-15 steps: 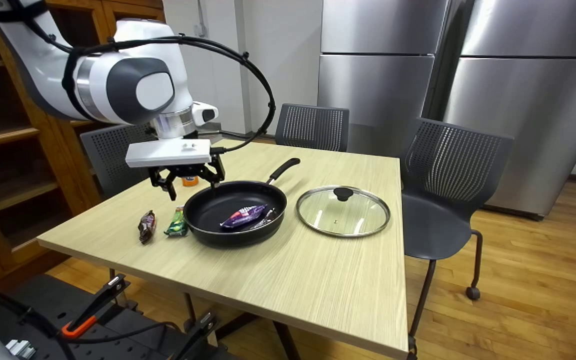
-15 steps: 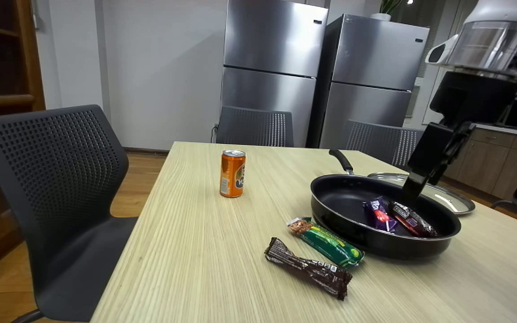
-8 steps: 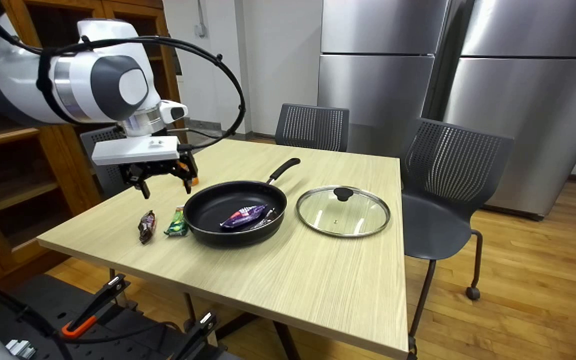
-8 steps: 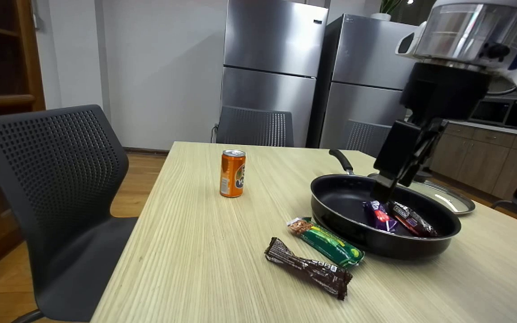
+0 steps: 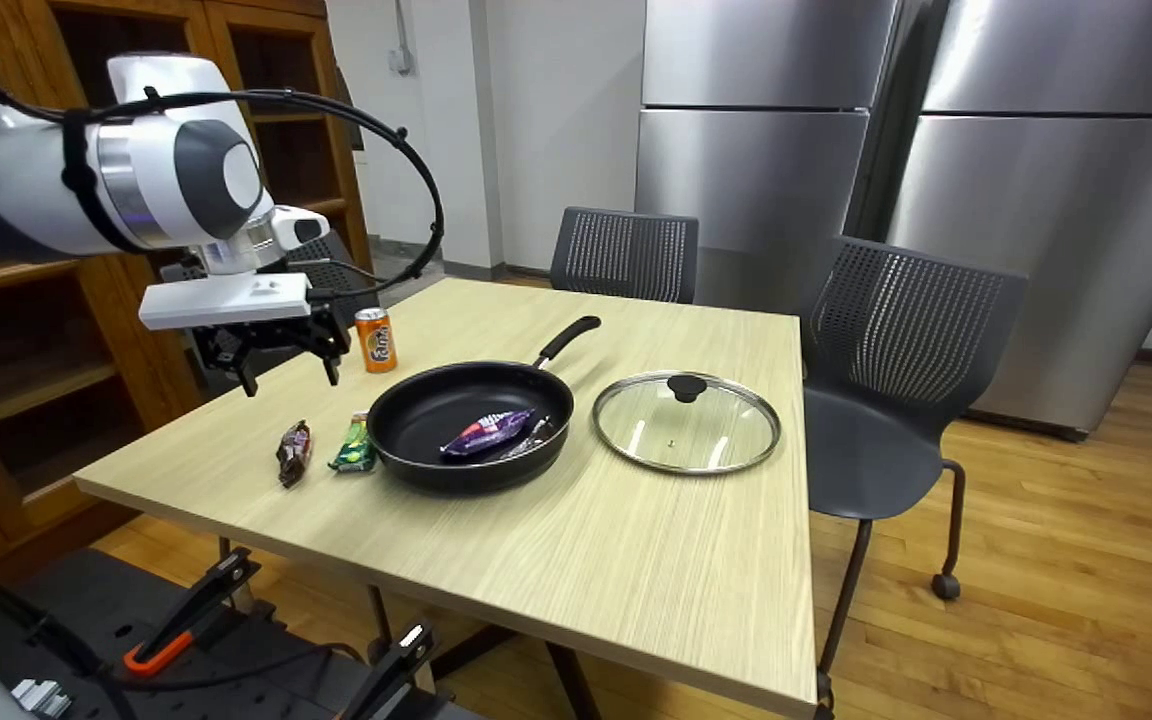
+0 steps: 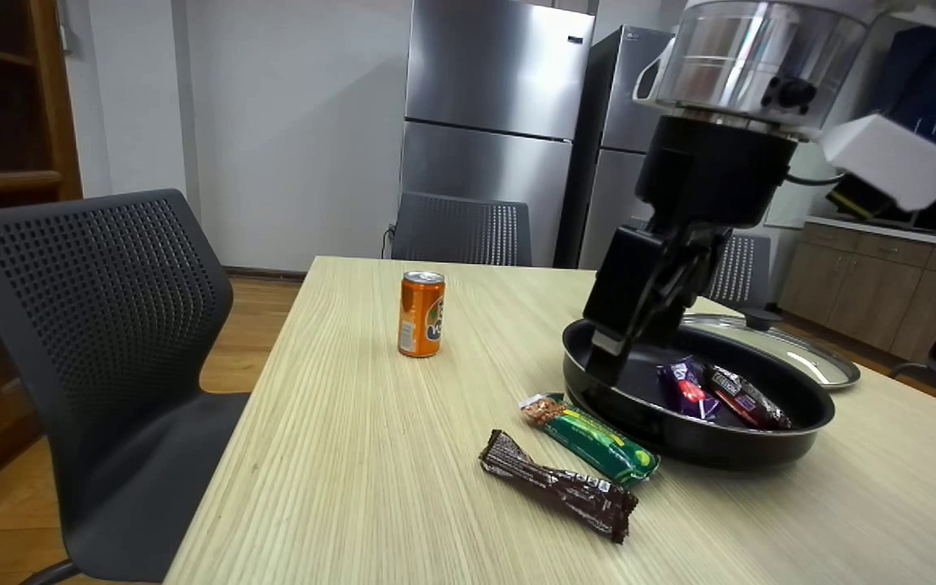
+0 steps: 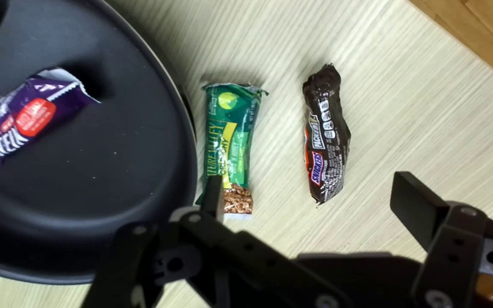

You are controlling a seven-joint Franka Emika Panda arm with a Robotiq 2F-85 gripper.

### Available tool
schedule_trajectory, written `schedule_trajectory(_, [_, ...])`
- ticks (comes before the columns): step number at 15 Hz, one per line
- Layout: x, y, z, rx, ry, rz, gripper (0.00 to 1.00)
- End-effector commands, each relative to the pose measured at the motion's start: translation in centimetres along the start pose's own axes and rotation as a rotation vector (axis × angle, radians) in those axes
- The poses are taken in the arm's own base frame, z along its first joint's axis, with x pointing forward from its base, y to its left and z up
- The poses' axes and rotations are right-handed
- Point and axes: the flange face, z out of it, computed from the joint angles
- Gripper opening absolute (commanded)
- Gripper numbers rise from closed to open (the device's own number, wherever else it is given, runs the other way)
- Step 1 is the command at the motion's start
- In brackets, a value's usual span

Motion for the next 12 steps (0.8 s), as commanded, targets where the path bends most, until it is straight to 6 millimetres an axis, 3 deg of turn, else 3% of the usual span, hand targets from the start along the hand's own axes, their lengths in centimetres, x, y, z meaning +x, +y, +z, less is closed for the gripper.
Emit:
schedule_trajectory(1, [2.6, -1.3, 1.9, -0.003, -0.038, -0.014, 1.00])
schedule_trajectory(6, [4.2, -3.0, 5.8, -0.007, -0.093, -0.061, 1.00])
schedule_trajectory(12, [4.0, -5.0, 10.5, -0.023, -0.181, -0.101, 1.00])
